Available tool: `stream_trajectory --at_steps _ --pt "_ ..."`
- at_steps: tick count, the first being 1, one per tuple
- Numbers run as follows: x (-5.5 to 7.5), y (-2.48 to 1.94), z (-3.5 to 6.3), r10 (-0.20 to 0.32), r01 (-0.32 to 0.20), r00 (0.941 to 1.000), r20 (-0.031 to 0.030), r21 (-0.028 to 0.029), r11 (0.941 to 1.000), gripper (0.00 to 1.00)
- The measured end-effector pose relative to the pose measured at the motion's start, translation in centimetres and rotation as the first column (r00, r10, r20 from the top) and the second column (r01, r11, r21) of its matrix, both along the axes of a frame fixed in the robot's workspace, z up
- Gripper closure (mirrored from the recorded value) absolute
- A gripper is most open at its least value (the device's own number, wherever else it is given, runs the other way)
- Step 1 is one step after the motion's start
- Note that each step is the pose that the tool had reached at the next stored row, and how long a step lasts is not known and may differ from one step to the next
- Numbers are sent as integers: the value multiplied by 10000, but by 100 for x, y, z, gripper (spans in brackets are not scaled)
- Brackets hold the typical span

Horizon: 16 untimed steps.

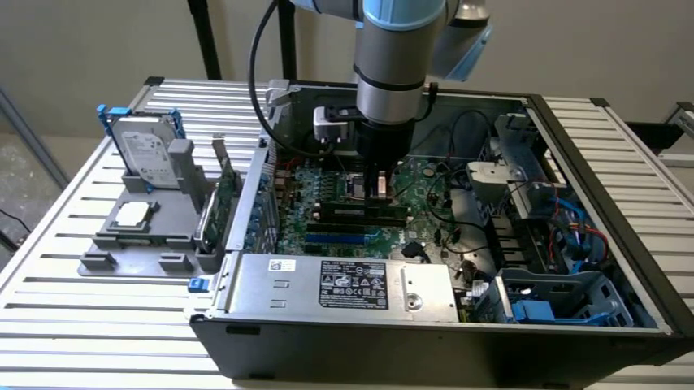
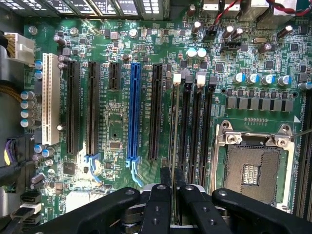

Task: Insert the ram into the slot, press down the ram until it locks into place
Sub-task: 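Insert the ram into the slot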

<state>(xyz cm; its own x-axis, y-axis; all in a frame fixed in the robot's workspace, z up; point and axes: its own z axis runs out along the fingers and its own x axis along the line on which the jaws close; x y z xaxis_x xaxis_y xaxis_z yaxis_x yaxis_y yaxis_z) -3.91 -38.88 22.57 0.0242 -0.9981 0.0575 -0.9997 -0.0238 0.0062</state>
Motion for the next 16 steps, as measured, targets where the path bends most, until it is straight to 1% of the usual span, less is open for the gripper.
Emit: stream_trajectory --at_steps 5,16 --pt "0 2 -8 -42 42 10000 -1 -18 10000 86" --pt "0 3 -31 -91 91 10000 -1 -38 10000 86"
